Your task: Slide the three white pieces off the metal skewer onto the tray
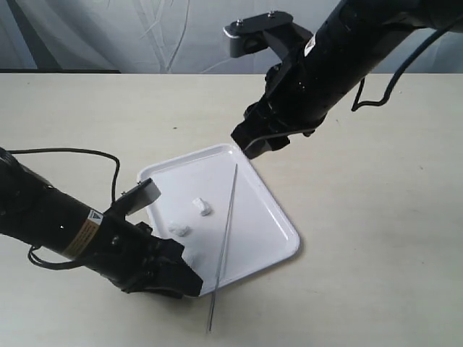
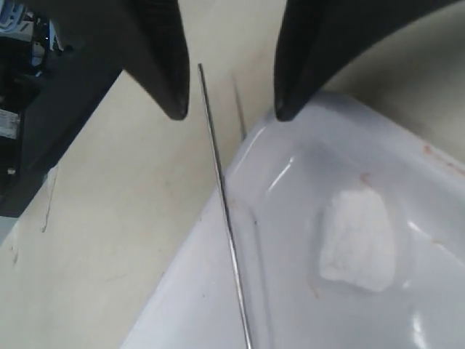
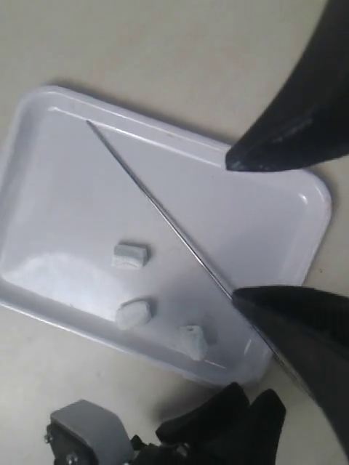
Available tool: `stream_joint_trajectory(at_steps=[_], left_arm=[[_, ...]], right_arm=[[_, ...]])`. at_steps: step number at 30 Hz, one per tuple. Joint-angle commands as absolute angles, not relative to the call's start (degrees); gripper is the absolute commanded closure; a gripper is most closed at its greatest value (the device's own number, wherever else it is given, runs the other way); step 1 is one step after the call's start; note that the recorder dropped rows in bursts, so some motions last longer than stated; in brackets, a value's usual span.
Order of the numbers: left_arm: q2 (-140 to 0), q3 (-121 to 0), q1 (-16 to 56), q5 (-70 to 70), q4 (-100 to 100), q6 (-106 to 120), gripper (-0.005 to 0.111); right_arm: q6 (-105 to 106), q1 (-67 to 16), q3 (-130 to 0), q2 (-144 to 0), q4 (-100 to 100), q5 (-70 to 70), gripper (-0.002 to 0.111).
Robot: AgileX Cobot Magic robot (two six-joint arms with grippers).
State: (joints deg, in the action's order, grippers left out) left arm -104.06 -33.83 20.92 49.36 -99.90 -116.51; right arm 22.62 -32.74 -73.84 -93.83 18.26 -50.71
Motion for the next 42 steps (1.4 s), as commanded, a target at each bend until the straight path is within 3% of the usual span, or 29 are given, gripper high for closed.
stream_joint_trajectory(at_steps=[1, 5, 7, 11, 15, 19, 26, 32, 35, 42], left_arm=[[-102.76, -34.14, 13.76, 58.99, -99.95, -111.67, 0.069], [-94.06, -34.14, -1.87, 69.96, -99.95, -102.42, 0.069], [-82.74, -34.14, -11.48, 69.96, -99.95, -97.60, 0.069], [-56.28, -33.41, -21.83, 69.96, -98.58, -90.32, 0.069], [-38.81, -30.89, -21.42, 69.96, -88.72, -85.95, 0.069], [-32.91, -30.29, -19.85, 69.96, -88.83, -87.52, 0.069], [-18.80, -30.14, -6.68, 69.96, -99.95, -92.40, 0.069], [-8.29, -27.43, 1.40, 69.96, -99.95, -97.86, 0.069], [-7.38, -20.51, 1.27, 55.00, -99.95, -102.63, 0.069], [-7.38, -13.63, 1.27, 21.32, -99.95, -111.63, 0.069]], right_arm=[[22.05, -32.68, -74.00, -88.71, 11.49, -45.42, 0.061], [19.28, -29.31, -74.00, -82.03, 3.91, -46.64, 0.061], [15.25, -25.37, -73.90, -76.09, 4.56, -43.92, 0.061], [14.95, -24.83, -64.08, -61.85, 8.99, -29.68, 0.061], [13.61, -24.83, -45.15, -42.36, 9.49, -14.84, 0.061], [11.34, -24.69, -36.86, -28.37, 10.65, -14.54, 0.061], [8.40, -24.69, -30.38, -1.83, 13.39, -31.83, 0.061], [8.31, -24.69, -29.68, 0.00, 20.66, -40.75, 0.061], [7.45, -24.69, -25.99, 0.00, 19.72, -28.83, 0.061], [7.69, -24.69, -18.44, 0.00, 11.59, -19.92, 0.061]])
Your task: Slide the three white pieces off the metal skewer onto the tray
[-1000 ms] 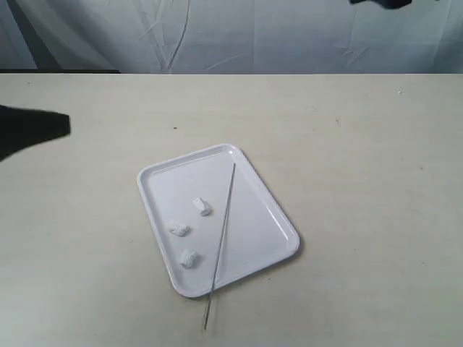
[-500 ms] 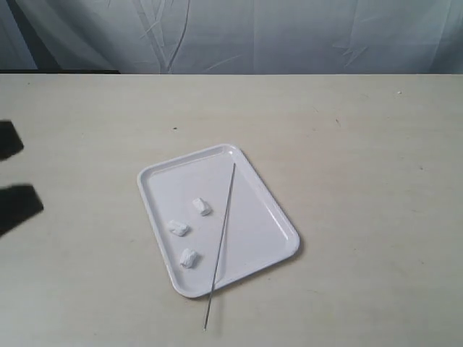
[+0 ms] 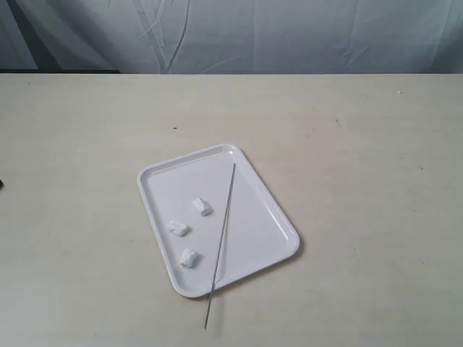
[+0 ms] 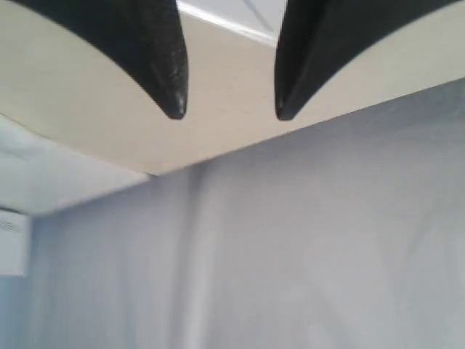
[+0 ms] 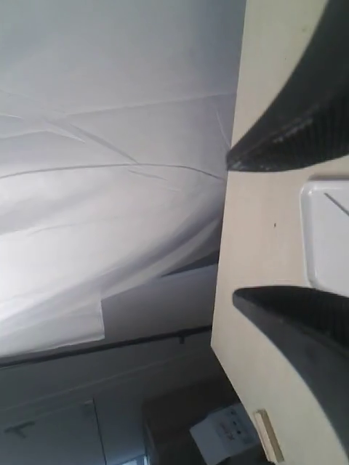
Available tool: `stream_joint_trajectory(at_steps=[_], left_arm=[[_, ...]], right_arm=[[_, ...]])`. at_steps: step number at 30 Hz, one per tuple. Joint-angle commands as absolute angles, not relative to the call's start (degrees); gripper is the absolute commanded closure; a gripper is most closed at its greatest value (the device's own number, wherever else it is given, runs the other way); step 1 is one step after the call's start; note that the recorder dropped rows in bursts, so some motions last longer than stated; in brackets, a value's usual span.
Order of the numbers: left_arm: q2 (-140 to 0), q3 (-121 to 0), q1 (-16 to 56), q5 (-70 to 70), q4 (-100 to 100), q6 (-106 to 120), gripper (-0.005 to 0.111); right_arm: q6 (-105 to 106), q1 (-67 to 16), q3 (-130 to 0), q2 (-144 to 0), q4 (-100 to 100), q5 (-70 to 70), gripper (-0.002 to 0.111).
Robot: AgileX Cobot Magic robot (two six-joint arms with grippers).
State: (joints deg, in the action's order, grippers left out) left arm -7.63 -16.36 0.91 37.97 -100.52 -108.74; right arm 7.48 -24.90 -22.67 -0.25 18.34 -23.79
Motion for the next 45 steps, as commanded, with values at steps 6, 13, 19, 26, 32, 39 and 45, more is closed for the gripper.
stream_joint_trajectory(at_steps=[6, 13, 19, 26, 32, 39, 45], left_arm=[[-7.38, -11.00, 1.27, 15.17, -99.95, -107.06, 0.069], [-7.38, -5.81, 1.27, 11.80, -99.95, -107.62, 0.069], [-7.38, -1.57, 1.27, 10.48, -99.95, -107.99, 0.069], [-7.38, 0.00, 1.27, 10.48, -99.95, -107.99, 0.069], [-7.38, 0.00, 1.27, 10.91, -99.95, -107.77, 0.069], [-7.38, 0.00, 1.27, 10.91, -99.95, -107.77, 0.069], [-7.38, 0.00, 1.27, 10.91, -99.95, -107.77, 0.069]], right_arm=[[7.69, -24.69, -9.67, -1.61, 7.63, -20.18, 0.061], [7.69, -24.69, -8.11, -1.61, 7.97, -19.94, 0.061], [7.69, -24.69, -8.11, -1.61, 9.14, -25.55, 0.061], [7.69, -24.69, -8.11, -1.61, 13.51, -25.83, 0.061], [7.69, -24.69, -8.11, -1.61, 13.51, -25.83, 0.061], [7.47, -24.69, -8.11, -1.61, 14.25, -25.59, 0.061], [7.47, -24.69, -8.11, -1.49, 14.45, -25.59, 0.061]])
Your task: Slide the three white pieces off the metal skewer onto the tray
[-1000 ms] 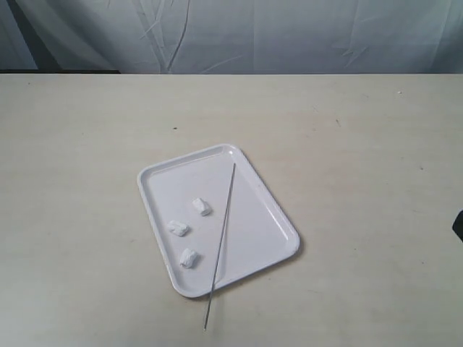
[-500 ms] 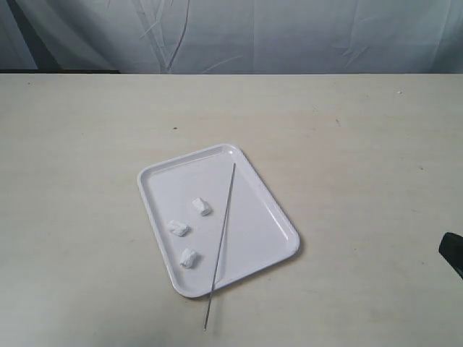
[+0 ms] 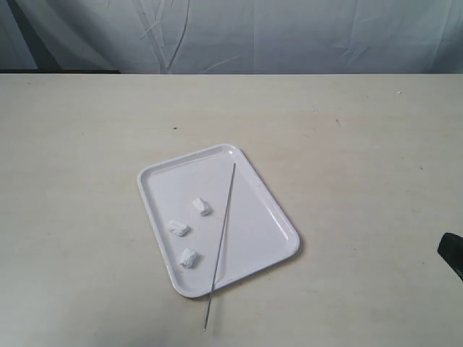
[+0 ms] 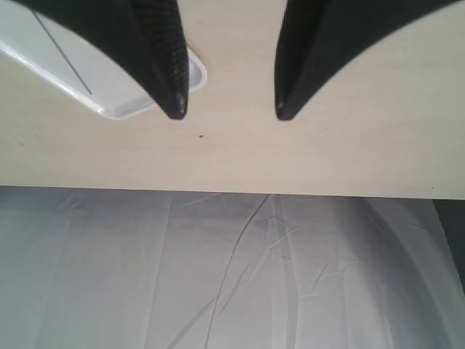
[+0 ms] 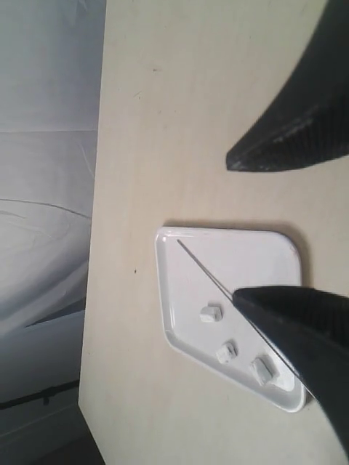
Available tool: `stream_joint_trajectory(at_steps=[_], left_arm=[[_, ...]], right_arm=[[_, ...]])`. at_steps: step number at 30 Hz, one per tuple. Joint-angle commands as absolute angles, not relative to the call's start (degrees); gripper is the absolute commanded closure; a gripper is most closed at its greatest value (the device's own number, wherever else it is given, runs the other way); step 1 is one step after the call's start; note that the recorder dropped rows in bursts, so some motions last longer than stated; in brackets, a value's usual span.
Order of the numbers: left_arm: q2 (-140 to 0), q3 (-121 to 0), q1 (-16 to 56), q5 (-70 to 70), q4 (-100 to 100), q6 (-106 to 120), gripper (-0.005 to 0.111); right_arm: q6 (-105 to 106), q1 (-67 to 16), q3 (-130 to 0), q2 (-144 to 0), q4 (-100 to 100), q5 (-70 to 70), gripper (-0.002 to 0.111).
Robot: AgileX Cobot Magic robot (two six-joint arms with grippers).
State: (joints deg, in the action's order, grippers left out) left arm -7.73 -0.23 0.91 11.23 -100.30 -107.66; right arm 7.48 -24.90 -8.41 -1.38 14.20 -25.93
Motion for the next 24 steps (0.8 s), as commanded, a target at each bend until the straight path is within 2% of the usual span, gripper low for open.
stream_joint_trajectory(at_steps=[1, 5, 12, 15, 24], left_arm=[[-7.38, 0.00, 1.27, 10.91, -99.95, -107.77, 0.069], [-7.38, 0.00, 1.27, 10.91, -99.95, -107.77, 0.069], [-7.38, 0.00, 1.27, 10.91, -99.95, -107.77, 0.069], [-7.38, 0.00, 1.27, 10.91, -99.95, -107.77, 0.069], [-7.38, 0.00, 1.27, 10.91, -99.95, -107.79, 0.069]], right_arm=[[7.47, -24.59, -8.11, -1.24, 14.33, -25.11, 0.061], [7.47, -20.52, -8.11, 0.00, 7.04, -18.85, 0.061], [7.57, -1.82, -8.21, 0.00, 9.53, -18.19, 0.061], [7.57, 3.44, -8.21, 0.00, 7.04, -18.72, 0.061], [7.47, 5.31, 0.00, 0.00, 11.45, -8.20, 0.061]])
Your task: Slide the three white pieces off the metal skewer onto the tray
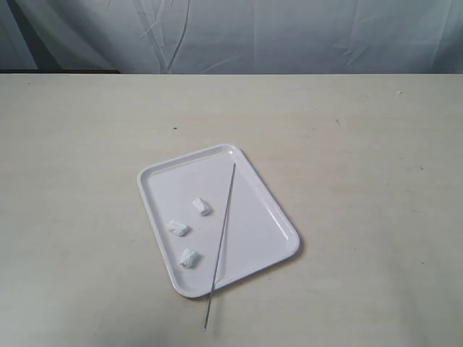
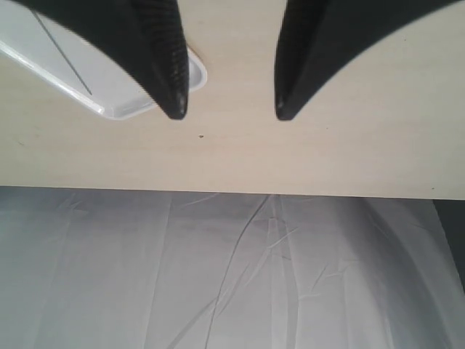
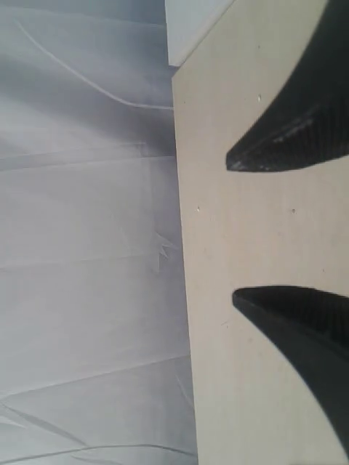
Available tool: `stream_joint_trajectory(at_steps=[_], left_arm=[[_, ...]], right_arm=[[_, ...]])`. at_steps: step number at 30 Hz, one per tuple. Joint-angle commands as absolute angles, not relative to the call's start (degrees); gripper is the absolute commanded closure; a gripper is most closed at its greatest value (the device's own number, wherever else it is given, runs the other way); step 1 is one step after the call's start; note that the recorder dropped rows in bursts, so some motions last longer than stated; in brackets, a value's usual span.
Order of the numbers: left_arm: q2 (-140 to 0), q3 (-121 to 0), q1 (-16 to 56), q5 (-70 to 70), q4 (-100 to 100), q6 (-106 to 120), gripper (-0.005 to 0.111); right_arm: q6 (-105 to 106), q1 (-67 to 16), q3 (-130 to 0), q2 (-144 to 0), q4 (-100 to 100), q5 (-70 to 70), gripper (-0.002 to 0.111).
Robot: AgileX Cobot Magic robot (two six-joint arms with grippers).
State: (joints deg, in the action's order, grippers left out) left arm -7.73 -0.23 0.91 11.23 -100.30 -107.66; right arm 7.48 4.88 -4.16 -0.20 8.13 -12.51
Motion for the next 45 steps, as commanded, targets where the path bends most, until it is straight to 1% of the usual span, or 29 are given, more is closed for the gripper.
stream_joint_trajectory(at_steps=[1, 3, 7, 11, 19, 24, 29, 30, 32, 34, 37, 39, 43, 45], left_arm=[[-7.38, 0.00, 1.27, 10.91, -99.95, -107.79, 0.069], [-7.38, 0.00, 1.27, 11.02, -99.95, -107.79, 0.069], [-7.38, 0.00, 1.27, 10.91, -99.95, -107.79, 0.069], [-7.38, 0.00, 1.27, 10.95, -99.95, -107.79, 0.069], [-7.38, 0.00, 1.27, 10.95, -99.95, -107.79, 0.069], [-7.28, 0.00, 1.27, 14.43, -99.95, -107.63, 0.069], [-6.85, 0.00, 1.27, 13.46, -99.95, -103.26, 0.070], [-6.52, 0.00, 1.27, 12.87, -99.95, -101.09, 0.072], [-5.63, 0.00, 1.27, 10.78, -98.42, -95.71, 0.080], [-4.90, 0.00, 1.27, 7.27, -90.27, -90.14, 0.092], [-4.74, 0.00, 1.27, 0.00, -68.38, -78.85, 0.107], [-4.74, 0.00, 1.27, -3.15, -53.19, -63.65, 0.107], [-4.74, 0.00, 1.27, -4.69, -28.94, -22.11, 0.107], [-4.74, 0.00, 1.27, -5.91, -16.51, -8.17, 0.107]], right_arm=[[7.47, 5.31, 0.00, 0.00, 12.63, -7.73, 0.061], [7.37, 5.31, 0.00, 0.00, 11.93, -12.92, 0.061], [4.57, 5.18, 0.00, 0.00, 5.32, -15.60, 0.061], [-3.18, 4.37, 0.00, 0.00, -3.27, -17.32, 0.061], [-1.59, -1.67, 0.00, 0.00, -3.61, -17.32, 0.061], [0.74, -2.48, 0.00, 0.00, -3.61, -17.32, 0.061], [0.89, -2.48, 0.00, 0.00, -3.61, -17.44, 0.061], [0.89, -2.48, 0.00, 0.00, -3.61, -17.44, 0.061], [0.89, -2.48, 0.00, 0.00, -3.61, -17.58, 0.061], [0.89, -2.48, 0.00, 0.00, -3.61, -17.58, 0.061], [0.89, -2.48, 0.00, 0.00, -3.50, -17.56, 0.061], [0.89, -2.48, 0.00, 0.00, -3.50, -17.56, 0.061], [0.89, -2.48, 0.00, 0.00, -3.62, -17.56, 0.061], [0.89, -2.48, 0.00, 0.00, -3.52, -17.41, 0.061]])
